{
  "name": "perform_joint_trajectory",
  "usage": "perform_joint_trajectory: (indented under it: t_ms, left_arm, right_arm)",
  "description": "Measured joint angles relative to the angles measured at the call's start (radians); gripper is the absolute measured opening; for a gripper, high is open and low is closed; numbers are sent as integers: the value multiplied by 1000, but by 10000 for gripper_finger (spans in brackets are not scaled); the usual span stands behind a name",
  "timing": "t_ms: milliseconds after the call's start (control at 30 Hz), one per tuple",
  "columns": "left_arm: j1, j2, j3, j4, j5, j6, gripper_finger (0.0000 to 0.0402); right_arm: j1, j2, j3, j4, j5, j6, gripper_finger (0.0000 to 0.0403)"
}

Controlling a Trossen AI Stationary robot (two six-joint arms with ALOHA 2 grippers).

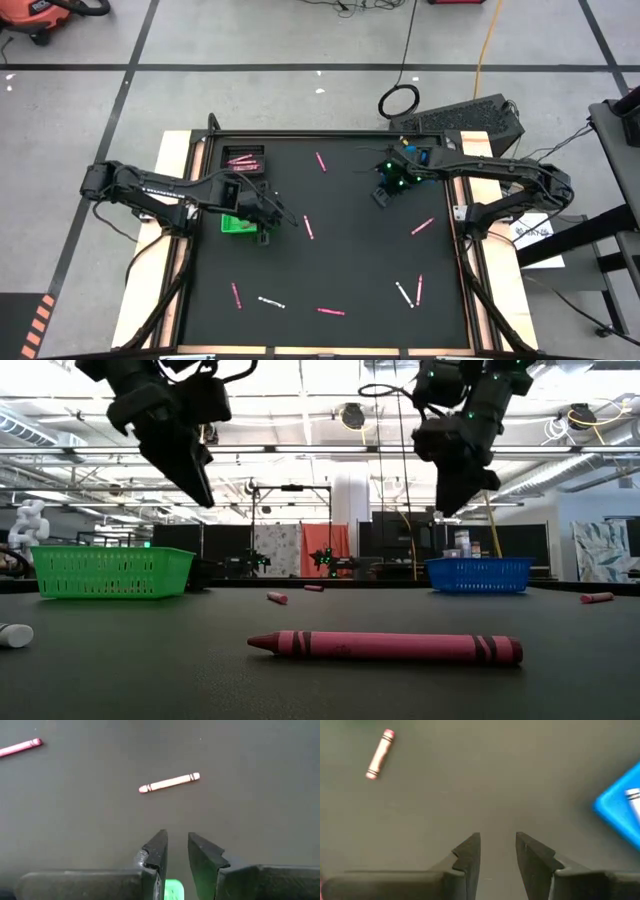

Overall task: Sort crayons
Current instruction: Put the pink crayon into the black bin

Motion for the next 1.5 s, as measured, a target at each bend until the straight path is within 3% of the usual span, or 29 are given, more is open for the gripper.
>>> perform_joint_trajectory:
  t_ms: [233,600,933,1500]
  left_arm:
    - [-17,111,0,31,-1,216,75]
    - [-15,248,19,230,-2,639,75]
    - [-3,414,129,237,-7,792,75]
    - [21,479,137,270,0,1001,75]
  right_arm:
    - [80,0,0,71,0,124,108]
    - [128,0,0,74,3,125,108]
    - [135,0,0,81,5,124,108]
    - [135,0,-1,97,5,99,108]
